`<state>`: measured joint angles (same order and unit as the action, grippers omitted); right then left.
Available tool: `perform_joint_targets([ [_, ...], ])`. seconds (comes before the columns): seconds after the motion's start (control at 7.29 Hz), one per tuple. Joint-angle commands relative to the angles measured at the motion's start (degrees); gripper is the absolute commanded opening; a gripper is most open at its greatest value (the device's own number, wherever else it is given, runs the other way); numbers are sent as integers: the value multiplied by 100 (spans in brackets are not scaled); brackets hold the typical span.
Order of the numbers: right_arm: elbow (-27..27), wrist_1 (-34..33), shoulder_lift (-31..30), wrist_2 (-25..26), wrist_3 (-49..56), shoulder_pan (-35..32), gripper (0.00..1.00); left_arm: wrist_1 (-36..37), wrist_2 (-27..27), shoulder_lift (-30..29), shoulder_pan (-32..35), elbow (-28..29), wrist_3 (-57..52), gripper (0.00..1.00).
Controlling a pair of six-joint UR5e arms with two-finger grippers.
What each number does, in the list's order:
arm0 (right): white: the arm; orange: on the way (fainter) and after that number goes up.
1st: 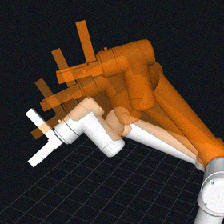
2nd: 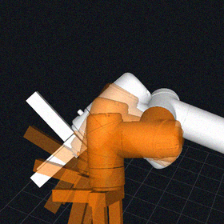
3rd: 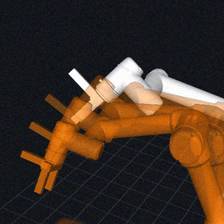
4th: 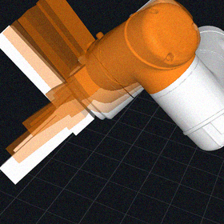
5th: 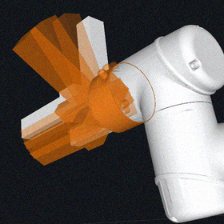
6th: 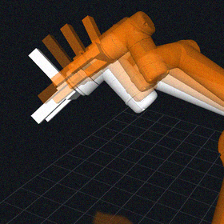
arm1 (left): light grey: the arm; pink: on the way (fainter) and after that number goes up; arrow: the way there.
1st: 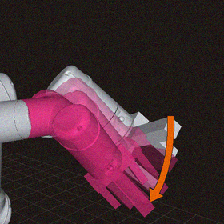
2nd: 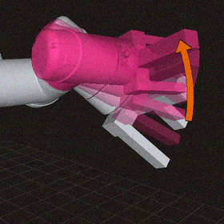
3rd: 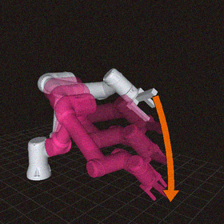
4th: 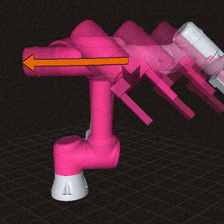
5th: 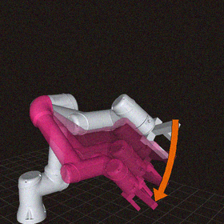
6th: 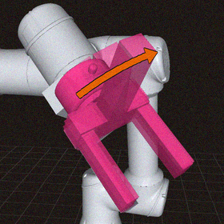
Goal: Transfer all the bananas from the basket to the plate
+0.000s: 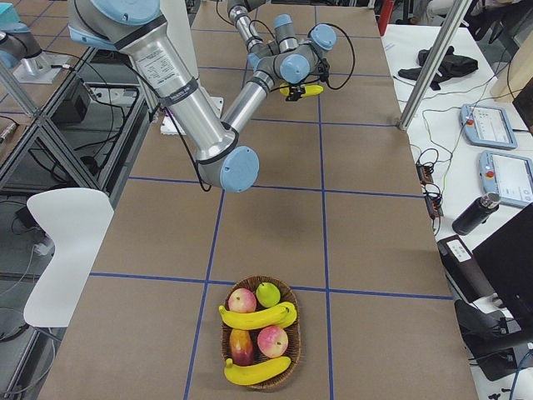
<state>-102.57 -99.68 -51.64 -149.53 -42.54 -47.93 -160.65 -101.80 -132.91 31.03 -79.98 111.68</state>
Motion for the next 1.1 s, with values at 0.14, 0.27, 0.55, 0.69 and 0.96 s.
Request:
perform_joint_targets([
  [0.14, -9, 18, -4, -374, -375, -339, 100, 8, -7, 229, 0, 35, -401, 0],
  [0.27, -9, 10, -22, -366, -395, -462, 100, 16, -15, 274, 26, 35, -506, 0],
  [0.55, 0, 10, -214, -26, -352, -848, 100, 43, -224, 405, 393, 35, -700, 0],
  [0.69, 9, 10, -250, 464, -308, -928, 100, 138, -635, 484, 744, 17, -709, 0],
  [0.96, 61, -7, -364, 1247, -229, -1017, 100, 227, -1304, 957, 1490, -131, -718, 0],
])
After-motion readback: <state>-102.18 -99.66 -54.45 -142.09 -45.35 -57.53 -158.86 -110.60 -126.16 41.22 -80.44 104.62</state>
